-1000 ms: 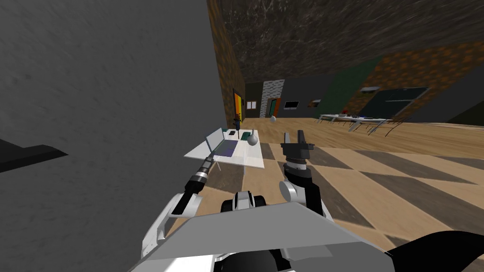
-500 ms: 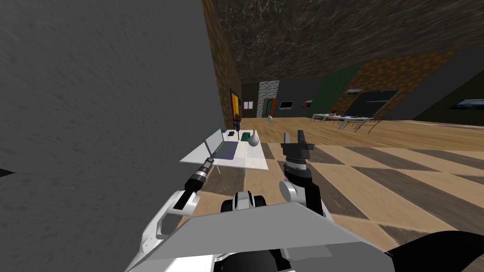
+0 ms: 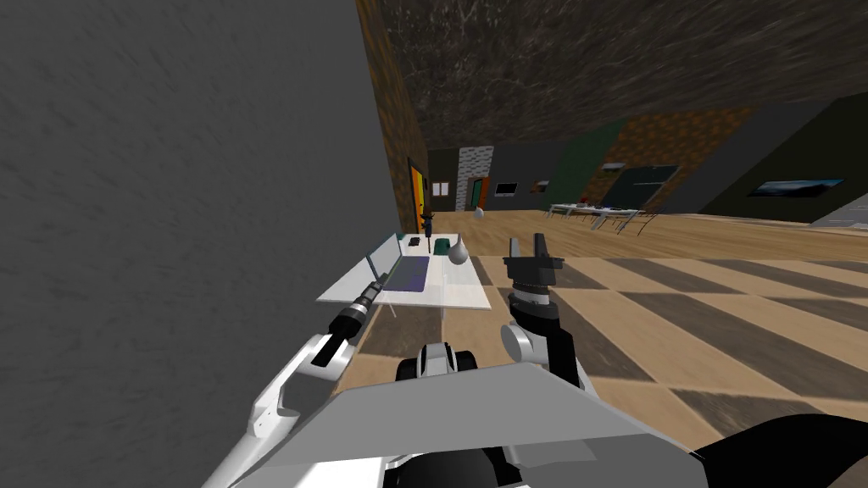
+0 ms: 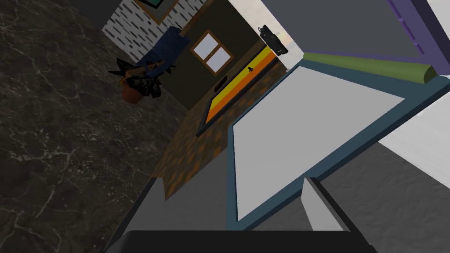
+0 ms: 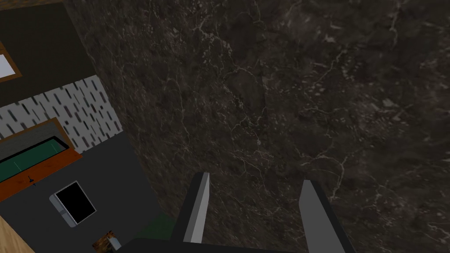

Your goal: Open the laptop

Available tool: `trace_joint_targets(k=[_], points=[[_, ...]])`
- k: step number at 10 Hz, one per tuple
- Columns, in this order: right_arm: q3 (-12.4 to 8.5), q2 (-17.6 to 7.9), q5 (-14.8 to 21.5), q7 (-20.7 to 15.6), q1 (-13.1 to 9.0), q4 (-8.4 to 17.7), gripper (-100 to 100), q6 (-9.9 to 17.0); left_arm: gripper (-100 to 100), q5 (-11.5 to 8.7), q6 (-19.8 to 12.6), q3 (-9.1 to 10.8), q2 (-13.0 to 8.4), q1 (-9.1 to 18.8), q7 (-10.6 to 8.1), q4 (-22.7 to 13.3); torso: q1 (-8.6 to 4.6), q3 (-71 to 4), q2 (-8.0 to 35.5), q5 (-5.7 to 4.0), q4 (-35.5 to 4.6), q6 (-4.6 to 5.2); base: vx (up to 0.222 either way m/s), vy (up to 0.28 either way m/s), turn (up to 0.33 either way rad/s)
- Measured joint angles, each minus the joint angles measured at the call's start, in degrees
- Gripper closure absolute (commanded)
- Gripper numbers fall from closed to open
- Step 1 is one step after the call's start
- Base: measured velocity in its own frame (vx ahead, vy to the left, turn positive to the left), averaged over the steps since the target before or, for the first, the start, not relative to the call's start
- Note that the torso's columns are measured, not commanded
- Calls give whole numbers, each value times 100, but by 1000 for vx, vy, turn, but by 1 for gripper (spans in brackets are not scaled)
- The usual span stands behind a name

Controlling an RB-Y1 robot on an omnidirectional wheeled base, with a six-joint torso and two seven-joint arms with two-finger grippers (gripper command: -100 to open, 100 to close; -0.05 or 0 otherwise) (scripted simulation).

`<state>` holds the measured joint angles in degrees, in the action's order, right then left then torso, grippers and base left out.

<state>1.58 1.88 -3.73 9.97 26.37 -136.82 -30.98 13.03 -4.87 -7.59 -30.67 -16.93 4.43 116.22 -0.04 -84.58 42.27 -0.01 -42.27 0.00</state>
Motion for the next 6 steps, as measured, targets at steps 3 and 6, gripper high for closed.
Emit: trace_joint_targets(k=[3, 6], points=[[-1, -1, 0, 0, 1, 0, 0, 0, -100, 113, -161, -4, -379, 178, 81, -154, 17, -3, -5, 5, 1, -1, 118, 169, -120], [0, 1, 0, 0, 0, 0, 0, 0, -100, 190, -253, -1, -616, 290, 135, -272, -30, 14, 22, -7, -6, -1, 48, 76, -42]])
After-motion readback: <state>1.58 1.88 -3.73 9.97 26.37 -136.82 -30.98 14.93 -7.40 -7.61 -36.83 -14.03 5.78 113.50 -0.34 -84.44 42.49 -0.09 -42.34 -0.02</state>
